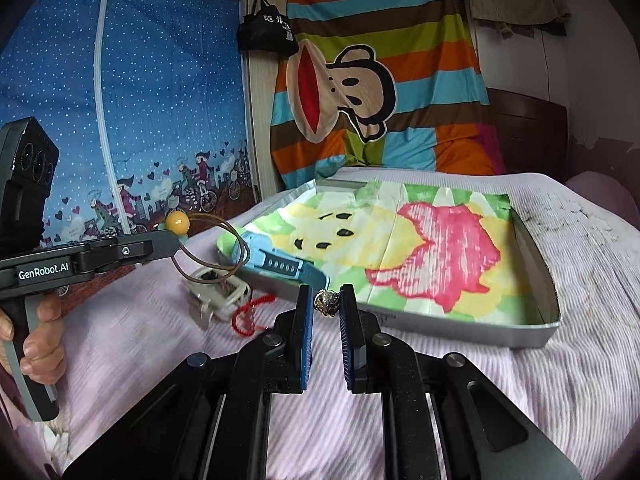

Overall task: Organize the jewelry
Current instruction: 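Carry the earring and keychain into the tray while both tools open there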

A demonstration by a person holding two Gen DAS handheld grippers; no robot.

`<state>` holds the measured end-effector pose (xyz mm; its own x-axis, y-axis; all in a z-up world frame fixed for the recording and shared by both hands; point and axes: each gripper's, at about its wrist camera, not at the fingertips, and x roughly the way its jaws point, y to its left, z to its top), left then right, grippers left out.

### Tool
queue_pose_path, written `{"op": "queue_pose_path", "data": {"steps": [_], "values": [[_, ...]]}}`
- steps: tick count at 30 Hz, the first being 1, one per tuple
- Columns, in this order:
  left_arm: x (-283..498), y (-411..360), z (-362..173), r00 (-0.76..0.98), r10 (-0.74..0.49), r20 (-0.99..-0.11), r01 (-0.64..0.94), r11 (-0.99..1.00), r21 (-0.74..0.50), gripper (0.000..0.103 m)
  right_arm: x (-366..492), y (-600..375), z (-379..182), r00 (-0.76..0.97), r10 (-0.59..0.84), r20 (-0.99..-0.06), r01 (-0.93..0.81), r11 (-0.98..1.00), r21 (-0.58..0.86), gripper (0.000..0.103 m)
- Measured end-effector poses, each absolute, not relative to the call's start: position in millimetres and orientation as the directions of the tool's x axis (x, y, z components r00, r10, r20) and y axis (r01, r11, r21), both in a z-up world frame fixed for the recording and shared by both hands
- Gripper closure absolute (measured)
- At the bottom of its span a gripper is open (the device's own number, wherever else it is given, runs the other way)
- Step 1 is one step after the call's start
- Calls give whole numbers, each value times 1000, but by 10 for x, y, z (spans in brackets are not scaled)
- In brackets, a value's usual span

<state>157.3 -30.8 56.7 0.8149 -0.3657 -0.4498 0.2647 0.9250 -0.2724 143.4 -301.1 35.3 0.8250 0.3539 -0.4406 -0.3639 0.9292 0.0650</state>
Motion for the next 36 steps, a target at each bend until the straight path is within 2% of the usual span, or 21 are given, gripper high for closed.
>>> {"op": "queue_pose_path", "data": {"steps": [6, 11, 15, 24, 26, 27, 29, 30, 31, 35, 36], "values": [[2162, -300, 519, 795, -335, -506, 198, 932, -305, 84, 1966, -2850, 368, 804, 374, -463, -358, 925, 125, 91], [2502, -264, 369, 742, -289, -604, 88, 936, -340, 84, 2428, -2733, 178, 753, 356, -553, -330, 932, 151, 91], [2540, -310, 287, 714, -242, -657, 68, 958, -280, 84, 2589, -2677, 21, 719, 342, -606, -317, 936, 152, 91], [2504, -224, 258, 711, -248, -658, 45, 950, -309, 82, 2646, -2642, -133, 699, 334, -632, -295, 940, 171, 91], [2455, -201, 248, 716, -257, -649, 51, 946, -319, 73, 2647, -2664, -140, 698, 338, -631, -293, 939, 179, 91], [2421, -183, 241, 718, -275, -639, 63, 941, -334, 64, 2645, -2673, -144, 698, 341, -630, -293, 938, 183, 91], [2329, -152, 243, 738, -294, -608, 83, 933, -351, 59, 2627, -2701, -146, 699, 347, -625, -292, 937, 194, 90], [2285, -144, 248, 747, -288, -600, 82, 935, -346, 53, 2611, -2708, -144, 703, 347, -621, -290, 937, 195, 89], [2238, -142, 251, 755, -280, -593, 82, 938, -338, 44, 2588, -2718, -138, 709, 347, -615, -290, 937, 194, 85], [2059, -136, 287, 787, -264, -557, 100, 946, -307, 37, 2445, -2795, -66, 751, 330, -572, -272, 944, 187, 63], [2020, -135, 303, 794, -259, -549, 105, 949, -297, 34, 2403, -2816, -42, 761, 331, -558, -271, 944, 191, 61]]}}
